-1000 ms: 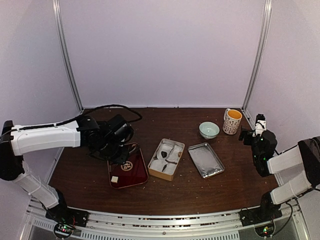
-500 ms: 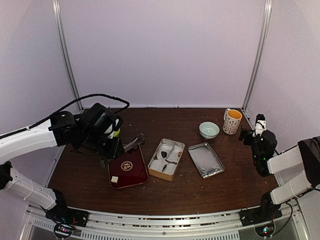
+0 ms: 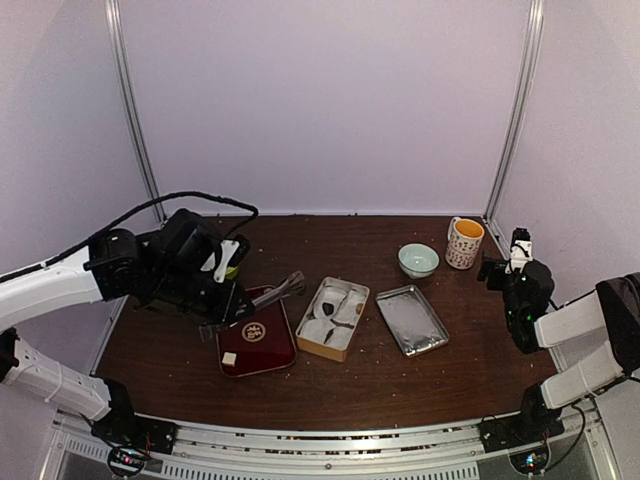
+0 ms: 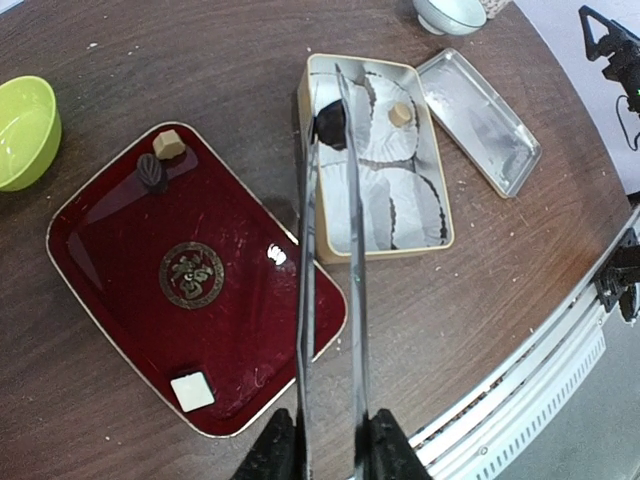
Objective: Pack the chocolate
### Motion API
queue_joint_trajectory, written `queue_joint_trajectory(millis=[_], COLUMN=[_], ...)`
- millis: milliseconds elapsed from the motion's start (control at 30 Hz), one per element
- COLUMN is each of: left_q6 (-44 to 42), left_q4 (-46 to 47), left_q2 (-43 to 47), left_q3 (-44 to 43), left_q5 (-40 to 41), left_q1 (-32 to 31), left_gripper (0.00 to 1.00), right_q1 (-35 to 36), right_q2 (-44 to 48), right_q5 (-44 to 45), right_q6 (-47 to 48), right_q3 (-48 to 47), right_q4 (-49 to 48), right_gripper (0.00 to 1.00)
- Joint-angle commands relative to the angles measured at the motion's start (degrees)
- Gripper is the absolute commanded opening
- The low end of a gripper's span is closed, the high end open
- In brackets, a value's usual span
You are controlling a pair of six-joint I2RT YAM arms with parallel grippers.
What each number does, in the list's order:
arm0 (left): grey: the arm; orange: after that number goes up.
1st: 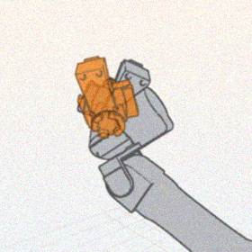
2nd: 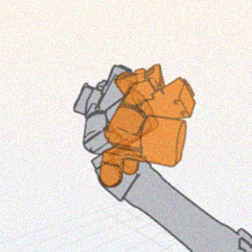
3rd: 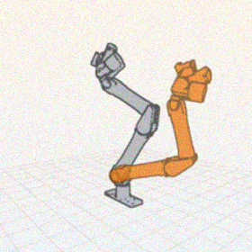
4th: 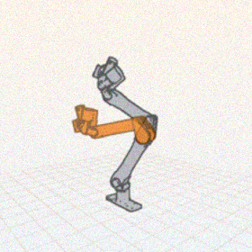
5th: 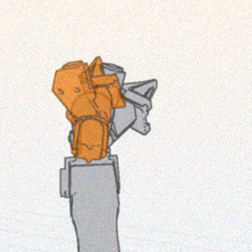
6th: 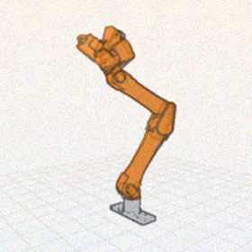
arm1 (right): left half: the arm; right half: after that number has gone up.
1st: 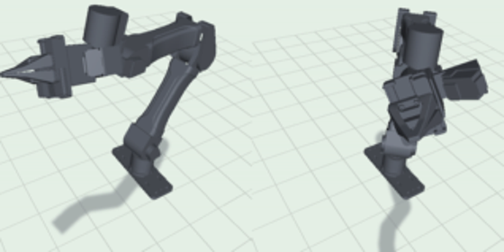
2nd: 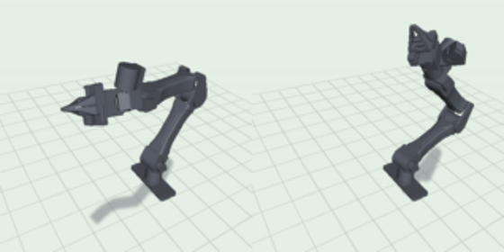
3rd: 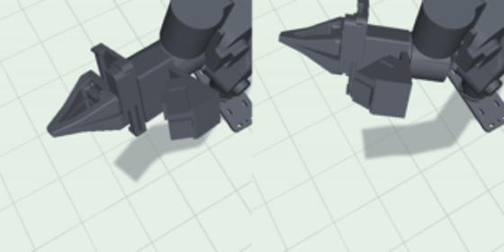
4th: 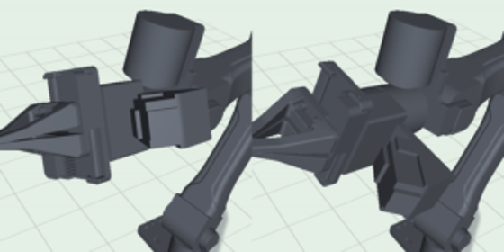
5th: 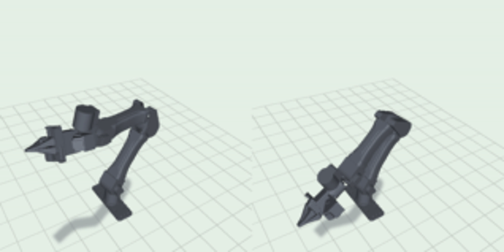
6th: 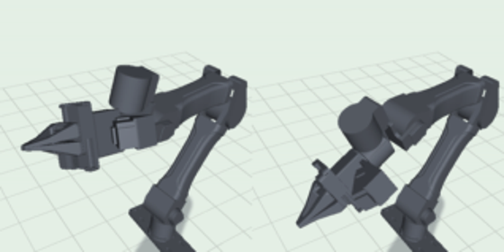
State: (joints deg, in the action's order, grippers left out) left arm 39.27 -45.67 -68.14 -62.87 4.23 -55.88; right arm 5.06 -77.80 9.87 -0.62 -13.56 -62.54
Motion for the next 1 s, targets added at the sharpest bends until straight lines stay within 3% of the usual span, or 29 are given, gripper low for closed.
queue_joint_trajectory(millis=[0,533,867,967], left_q6=[-1.97,-3.27,-3.05,-2.65], left_q4=[3.87,0.7,0.05,-0.1], left_q2=[0.09,-8.24,-8.5,-7.39], left_q3=[-0.11,-2.34,-3.03,-2.79], left_q5=[-2.15,-1.27,1.2,2.67], left_q1=[-1.41,-4.94,-6.06,-6.08], left_gripper=[0.23,0.23,0.38,0.38], right_q1=[-0.4,-0.39,-0.4,-0.4], right_q2=[-0.14,-0.08,-0.1,-0.08], right_q5=[0.5,0.47,0.5,0.5], right_q6=[-0.6,-0.58,-0.6,-0.61], right_q3=[-0.76,-0.76,-0.76,-0.76], right_q4=[-0.03,-0.04,-0.03,-0.03], right_gripper=[1.0,1.0,1.0,1.0])
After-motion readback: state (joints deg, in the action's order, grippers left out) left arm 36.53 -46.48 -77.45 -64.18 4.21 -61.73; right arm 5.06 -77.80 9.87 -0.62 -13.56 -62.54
